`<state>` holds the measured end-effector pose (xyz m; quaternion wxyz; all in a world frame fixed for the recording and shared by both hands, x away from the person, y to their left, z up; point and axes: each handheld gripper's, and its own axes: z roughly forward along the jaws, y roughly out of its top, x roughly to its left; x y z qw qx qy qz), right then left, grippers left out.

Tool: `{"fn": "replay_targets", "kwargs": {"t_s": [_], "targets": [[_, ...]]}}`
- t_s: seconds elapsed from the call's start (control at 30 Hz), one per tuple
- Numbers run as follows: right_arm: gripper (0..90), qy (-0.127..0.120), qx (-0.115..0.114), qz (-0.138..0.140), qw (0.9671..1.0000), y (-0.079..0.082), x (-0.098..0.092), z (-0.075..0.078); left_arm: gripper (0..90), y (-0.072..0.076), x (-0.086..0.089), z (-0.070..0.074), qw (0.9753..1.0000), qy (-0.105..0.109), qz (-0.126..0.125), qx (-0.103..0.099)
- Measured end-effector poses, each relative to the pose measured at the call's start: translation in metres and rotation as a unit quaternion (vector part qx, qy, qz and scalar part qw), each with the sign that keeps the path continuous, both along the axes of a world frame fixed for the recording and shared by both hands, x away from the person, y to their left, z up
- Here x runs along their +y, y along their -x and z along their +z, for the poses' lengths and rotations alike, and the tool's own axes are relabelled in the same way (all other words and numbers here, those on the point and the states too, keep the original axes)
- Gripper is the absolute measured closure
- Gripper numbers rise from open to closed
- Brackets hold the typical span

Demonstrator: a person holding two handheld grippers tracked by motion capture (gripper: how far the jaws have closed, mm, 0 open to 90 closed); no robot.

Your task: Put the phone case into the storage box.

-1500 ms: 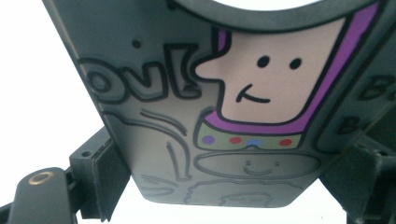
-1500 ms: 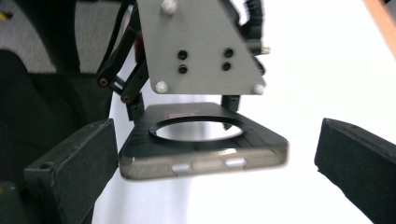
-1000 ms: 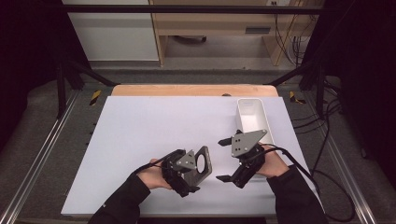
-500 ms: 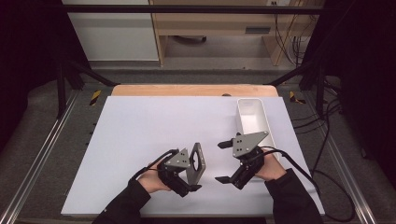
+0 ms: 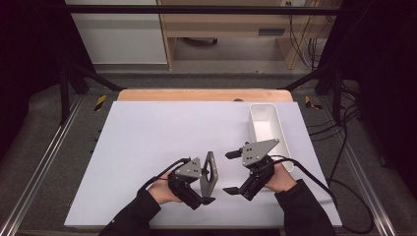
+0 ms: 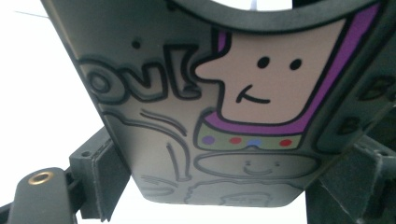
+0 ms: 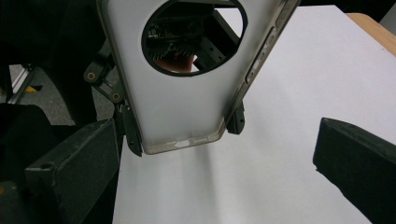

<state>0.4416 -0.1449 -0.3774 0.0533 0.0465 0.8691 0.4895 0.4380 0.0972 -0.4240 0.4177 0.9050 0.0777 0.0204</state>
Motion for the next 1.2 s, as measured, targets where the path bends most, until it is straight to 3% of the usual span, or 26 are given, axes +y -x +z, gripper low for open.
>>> {"fn": "replay_targets", "kwargs": {"t_s": [0.37, 1.2], "targets": [[1.9, -0.012, 0.005, 0.013, 0.9998, 0.001, 0.004, -0.002, 11.5, -0.002, -0.008, -0.002, 0.9998, -0.006, -0.018, 0.006], [2.3, -0.006, 0.020, 0.042, 0.9989, 0.001, 0.014, -0.010, 11.5, 0.000, -0.023, -0.007, 0.9984, -0.031, -0.047, 0.010]]}}
